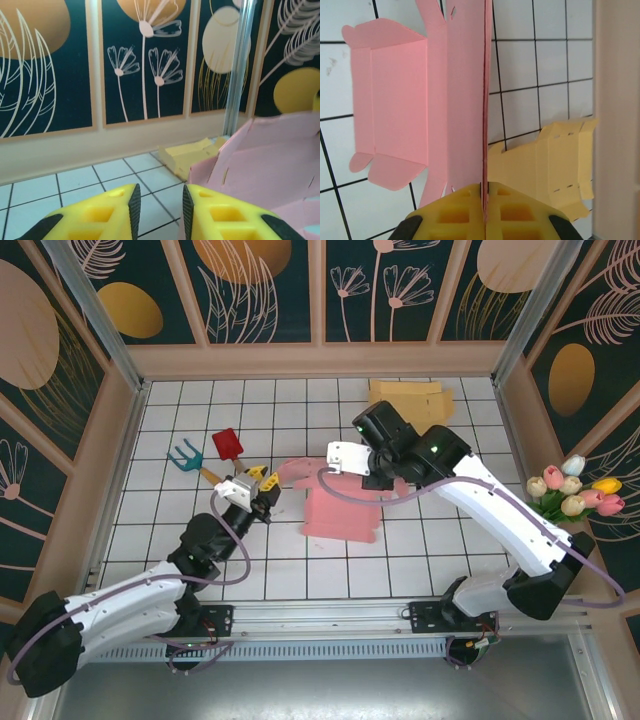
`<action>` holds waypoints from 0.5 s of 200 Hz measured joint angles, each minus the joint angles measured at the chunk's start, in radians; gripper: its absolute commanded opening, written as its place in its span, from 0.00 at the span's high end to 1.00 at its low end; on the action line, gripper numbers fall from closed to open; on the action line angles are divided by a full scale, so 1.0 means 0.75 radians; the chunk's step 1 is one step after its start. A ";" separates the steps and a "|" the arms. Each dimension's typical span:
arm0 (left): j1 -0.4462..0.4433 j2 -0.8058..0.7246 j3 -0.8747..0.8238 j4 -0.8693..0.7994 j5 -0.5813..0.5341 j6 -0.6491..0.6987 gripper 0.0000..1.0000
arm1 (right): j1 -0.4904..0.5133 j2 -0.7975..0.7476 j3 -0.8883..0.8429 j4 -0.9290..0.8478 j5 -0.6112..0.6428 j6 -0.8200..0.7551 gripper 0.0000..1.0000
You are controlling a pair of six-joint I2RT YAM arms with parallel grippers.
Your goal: Fold the paper box
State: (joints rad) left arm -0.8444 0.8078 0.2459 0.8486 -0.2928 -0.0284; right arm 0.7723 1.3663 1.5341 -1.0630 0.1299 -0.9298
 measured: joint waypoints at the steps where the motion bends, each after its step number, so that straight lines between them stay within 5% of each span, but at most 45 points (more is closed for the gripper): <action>1: 0.000 -0.006 0.000 0.000 -0.001 -0.008 0.72 | -0.002 0.000 -0.001 0.001 -0.003 -0.001 1.00; 39: 0.000 -0.042 0.004 0.003 0.037 -0.154 0.76 | -0.124 0.002 -0.028 0.073 -0.151 -0.069 1.00; 100: 0.000 0.338 0.187 -0.102 0.172 -0.418 0.84 | -0.314 0.112 -0.232 0.245 -0.365 -0.182 1.00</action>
State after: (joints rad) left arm -0.8444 1.0611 0.3862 0.7723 -0.1638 -0.3416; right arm 0.5369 1.4506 1.3602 -0.8791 -0.1436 -1.0660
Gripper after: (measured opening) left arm 0.172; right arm 0.076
